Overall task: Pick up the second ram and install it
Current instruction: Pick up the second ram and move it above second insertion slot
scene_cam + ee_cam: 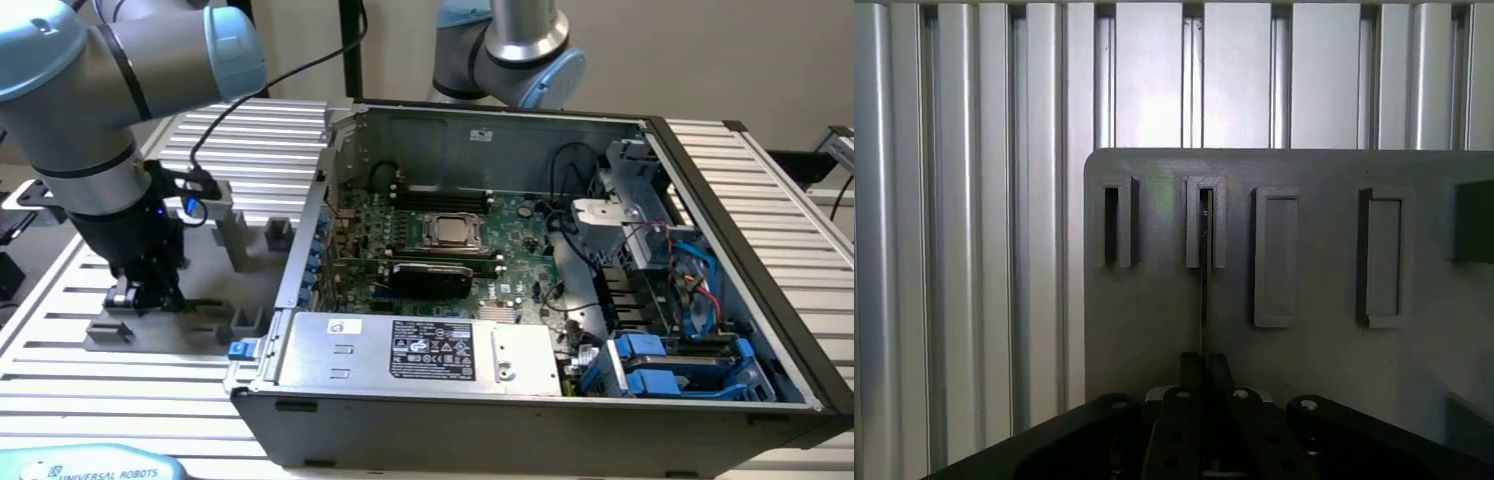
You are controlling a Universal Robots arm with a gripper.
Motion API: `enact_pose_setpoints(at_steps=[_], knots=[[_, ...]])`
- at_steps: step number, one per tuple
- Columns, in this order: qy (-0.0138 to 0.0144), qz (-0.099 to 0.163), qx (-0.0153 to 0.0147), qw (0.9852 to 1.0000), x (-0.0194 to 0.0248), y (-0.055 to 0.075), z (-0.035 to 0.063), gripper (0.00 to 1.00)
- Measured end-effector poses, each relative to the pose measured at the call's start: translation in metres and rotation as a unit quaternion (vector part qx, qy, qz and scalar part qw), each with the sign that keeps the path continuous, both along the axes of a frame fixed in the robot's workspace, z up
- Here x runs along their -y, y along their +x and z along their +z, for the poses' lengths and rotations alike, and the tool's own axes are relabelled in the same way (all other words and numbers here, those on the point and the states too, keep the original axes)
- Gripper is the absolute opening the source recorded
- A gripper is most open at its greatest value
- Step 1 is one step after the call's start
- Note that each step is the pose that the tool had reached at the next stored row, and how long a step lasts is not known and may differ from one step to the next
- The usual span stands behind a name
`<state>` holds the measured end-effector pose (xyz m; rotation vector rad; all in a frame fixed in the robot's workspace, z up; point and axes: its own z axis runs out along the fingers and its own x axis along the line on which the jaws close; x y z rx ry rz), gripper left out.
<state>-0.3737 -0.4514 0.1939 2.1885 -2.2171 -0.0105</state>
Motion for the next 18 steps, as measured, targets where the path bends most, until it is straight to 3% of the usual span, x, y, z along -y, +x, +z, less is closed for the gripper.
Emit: enact_pose_setpoints(at_steps=[4, 7, 18], knots=[[-0.0003, -0.002, -0.0001, 1.0000, 0.0000, 0.000, 0.0005, 0.14], [-0.0002, -0.002, 0.0000, 1.0000, 0.0000, 0.000, 0.0062, 0.14], [-0.0002, -0.002, -0.0001, 1.0000, 0.0000, 0.000, 0.0556, 0.14]])
